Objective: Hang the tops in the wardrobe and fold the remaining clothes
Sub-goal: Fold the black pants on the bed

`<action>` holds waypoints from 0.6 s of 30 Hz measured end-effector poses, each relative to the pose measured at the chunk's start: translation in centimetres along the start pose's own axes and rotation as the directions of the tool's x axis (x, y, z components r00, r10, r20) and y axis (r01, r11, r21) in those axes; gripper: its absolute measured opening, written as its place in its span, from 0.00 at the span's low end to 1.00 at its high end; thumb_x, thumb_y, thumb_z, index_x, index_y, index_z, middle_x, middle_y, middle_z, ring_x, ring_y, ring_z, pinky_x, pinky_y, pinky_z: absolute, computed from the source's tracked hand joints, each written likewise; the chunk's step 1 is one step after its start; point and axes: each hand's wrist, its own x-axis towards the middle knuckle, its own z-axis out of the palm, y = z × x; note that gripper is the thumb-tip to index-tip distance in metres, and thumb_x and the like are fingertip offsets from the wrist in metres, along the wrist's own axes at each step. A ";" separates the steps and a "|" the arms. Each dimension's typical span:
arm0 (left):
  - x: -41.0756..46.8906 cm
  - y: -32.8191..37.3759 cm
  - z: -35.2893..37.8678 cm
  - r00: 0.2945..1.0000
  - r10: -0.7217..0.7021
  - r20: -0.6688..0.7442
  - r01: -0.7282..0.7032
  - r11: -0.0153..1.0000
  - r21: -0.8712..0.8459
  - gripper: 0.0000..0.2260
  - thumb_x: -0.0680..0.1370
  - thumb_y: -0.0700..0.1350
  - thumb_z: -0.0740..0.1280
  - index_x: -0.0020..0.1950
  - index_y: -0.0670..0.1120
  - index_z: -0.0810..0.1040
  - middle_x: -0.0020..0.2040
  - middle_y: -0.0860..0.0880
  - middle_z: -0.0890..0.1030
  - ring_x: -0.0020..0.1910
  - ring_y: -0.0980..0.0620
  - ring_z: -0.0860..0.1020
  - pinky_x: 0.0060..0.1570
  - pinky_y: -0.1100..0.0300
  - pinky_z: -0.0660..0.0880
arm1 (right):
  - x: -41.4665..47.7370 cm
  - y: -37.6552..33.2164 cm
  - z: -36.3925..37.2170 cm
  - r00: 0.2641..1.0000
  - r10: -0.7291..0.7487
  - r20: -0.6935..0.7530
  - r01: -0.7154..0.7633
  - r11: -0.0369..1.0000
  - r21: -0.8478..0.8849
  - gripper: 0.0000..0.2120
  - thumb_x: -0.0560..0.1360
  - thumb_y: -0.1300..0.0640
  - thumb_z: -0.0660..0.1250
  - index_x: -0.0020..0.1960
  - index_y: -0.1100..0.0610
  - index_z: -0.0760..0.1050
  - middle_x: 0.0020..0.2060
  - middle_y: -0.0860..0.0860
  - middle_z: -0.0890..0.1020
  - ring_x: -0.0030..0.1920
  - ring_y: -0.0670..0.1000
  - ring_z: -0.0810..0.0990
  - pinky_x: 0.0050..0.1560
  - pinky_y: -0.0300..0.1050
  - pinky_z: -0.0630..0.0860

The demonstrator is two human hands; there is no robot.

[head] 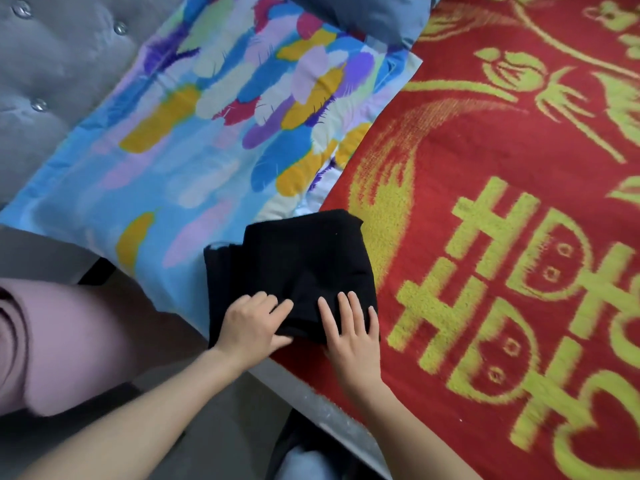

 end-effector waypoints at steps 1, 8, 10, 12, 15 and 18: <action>-0.7 1.6 0.4 1.000 -0.025 0.008 0.026 0.999 -0.048 0.31 0.44 0.56 0.83 0.40 0.42 0.83 0.28 0.49 0.76 0.26 0.51 0.76 0.24 0.64 0.71 | -1.1 1.1 0.3 0.996 -0.049 -0.071 0.047 0.998 -0.036 0.27 0.68 0.61 0.67 0.66 0.52 0.68 0.54 0.57 0.82 0.58 0.57 0.80 0.52 0.60 0.76; -9.0 13.2 2.8 0.973 -0.221 0.061 0.225 0.971 -0.078 0.29 0.46 0.55 0.83 0.40 0.43 0.83 0.32 0.49 0.78 0.30 0.50 0.78 0.28 0.62 0.75 | -10.3 4.7 -1.1 0.951 -0.302 0.063 0.304 0.952 -0.026 0.27 0.50 0.57 0.79 0.49 0.49 0.83 0.38 0.51 0.83 0.39 0.53 0.83 0.33 0.41 0.76; -12.0 16.3 2.8 0.938 -0.344 0.037 0.344 0.939 0.008 0.34 0.47 0.54 0.83 0.49 0.42 0.82 0.41 0.45 0.81 0.38 0.45 0.81 0.37 0.53 0.78 | -12.5 4.0 -2.8 0.948 -0.308 0.075 0.305 0.951 0.058 0.20 0.53 0.55 0.75 0.46 0.49 0.83 0.33 0.49 0.80 0.32 0.53 0.80 0.28 0.38 0.71; -14.3 18.5 3.0 0.900 -0.434 0.038 0.430 0.899 0.076 0.45 0.48 0.57 0.82 0.60 0.41 0.75 0.50 0.41 0.82 0.48 0.42 0.82 0.45 0.46 0.78 | -14.0 3.3 -4.3 0.948 -0.306 0.083 0.295 0.947 0.124 0.18 0.54 0.51 0.71 0.45 0.49 0.83 0.31 0.48 0.78 0.29 0.52 0.77 0.26 0.37 0.69; -17.6 22.1 2.0 0.845 -0.535 0.030 0.528 0.840 0.124 0.50 0.49 0.55 0.82 0.66 0.43 0.66 0.53 0.39 0.81 0.52 0.42 0.81 0.49 0.42 0.76 | -17.9 1.9 -6.6 0.915 -0.346 0.205 0.320 0.935 0.150 0.29 0.44 0.50 0.79 0.46 0.49 0.83 0.31 0.46 0.78 0.29 0.50 0.76 0.25 0.36 0.69; -20.0 24.1 1.1 0.801 -0.598 -0.014 0.598 0.800 0.057 0.45 0.51 0.49 0.82 0.64 0.45 0.67 0.45 0.41 0.81 0.45 0.43 0.82 0.46 0.46 0.77 | -20.4 1.2 -7.9 0.855 -0.410 0.317 0.375 0.912 0.167 0.34 0.40 0.46 0.80 0.47 0.48 0.83 0.31 0.46 0.78 0.29 0.49 0.76 0.25 0.34 0.70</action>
